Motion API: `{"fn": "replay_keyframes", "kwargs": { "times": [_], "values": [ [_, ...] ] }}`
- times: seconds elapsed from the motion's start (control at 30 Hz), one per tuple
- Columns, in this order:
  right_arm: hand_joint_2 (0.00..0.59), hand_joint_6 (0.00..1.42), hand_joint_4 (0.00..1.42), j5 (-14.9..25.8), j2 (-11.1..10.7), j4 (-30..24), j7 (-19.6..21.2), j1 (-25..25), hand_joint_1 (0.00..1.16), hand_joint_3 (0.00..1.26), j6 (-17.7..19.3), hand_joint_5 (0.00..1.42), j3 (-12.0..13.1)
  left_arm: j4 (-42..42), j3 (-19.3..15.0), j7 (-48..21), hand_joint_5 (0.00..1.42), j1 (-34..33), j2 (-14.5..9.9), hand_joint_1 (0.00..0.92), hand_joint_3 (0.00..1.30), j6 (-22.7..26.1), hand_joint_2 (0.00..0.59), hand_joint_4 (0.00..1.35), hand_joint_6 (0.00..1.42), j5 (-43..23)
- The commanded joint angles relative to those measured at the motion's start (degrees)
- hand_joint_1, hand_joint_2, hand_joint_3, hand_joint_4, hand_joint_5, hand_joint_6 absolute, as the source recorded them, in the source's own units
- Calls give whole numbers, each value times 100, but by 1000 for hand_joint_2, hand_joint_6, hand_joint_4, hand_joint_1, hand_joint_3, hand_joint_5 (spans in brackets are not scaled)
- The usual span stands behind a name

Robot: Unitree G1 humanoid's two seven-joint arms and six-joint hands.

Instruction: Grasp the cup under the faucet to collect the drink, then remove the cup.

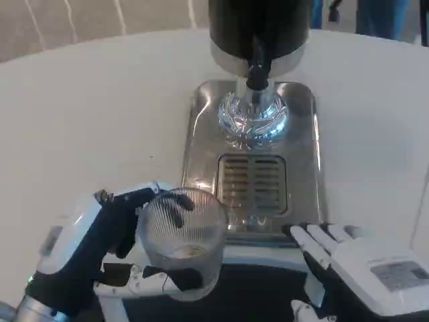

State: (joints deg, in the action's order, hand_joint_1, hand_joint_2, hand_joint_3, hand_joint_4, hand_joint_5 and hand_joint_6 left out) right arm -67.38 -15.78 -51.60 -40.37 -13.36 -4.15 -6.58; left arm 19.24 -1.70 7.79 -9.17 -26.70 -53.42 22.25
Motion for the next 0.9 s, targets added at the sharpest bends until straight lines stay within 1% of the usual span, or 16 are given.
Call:
{"fn": "replay_keyframes", "kwargs": {
  "times": [0.03, 0.5, 0.67, 0.77, 0.9],
  "values": [
    [564, 0, 0, -66, 69, 61, -66, 49, 0, 0, -5, 0, -38, 30, -58, -19, 1389, -59, -26, 512, 1002, -162, 35, 1222, 1424, -169],
    [564, 0, 0, -105, 167, 98, -56, 66, 0, 0, 2, 0, -20, 73, -78, 7, 1389, -38, 17, 512, 1002, -45, 32, 1222, 1424, -165],
    [564, 0, 0, -205, 223, 31, -22, 7, 0, 0, 3, 0, -26, 174, -89, 29, 1389, -83, 61, 512, 1002, 36, 29, 1222, 1424, -168],
    [564, 0, 0, -236, 263, -18, -31, -30, 0, 0, 1, 0, -18, 260, -86, 53, 1389, -154, 118, 512, 1002, 115, 28, 1222, 1424, -152],
    [564, 0, 0, -276, 343, -112, -39, -153, 0, 0, -4, 0, -14, 585, -97, 285, 1389, -534, 283, 512, 1002, 275, 27, 1222, 1424, 15]
  ]
}}
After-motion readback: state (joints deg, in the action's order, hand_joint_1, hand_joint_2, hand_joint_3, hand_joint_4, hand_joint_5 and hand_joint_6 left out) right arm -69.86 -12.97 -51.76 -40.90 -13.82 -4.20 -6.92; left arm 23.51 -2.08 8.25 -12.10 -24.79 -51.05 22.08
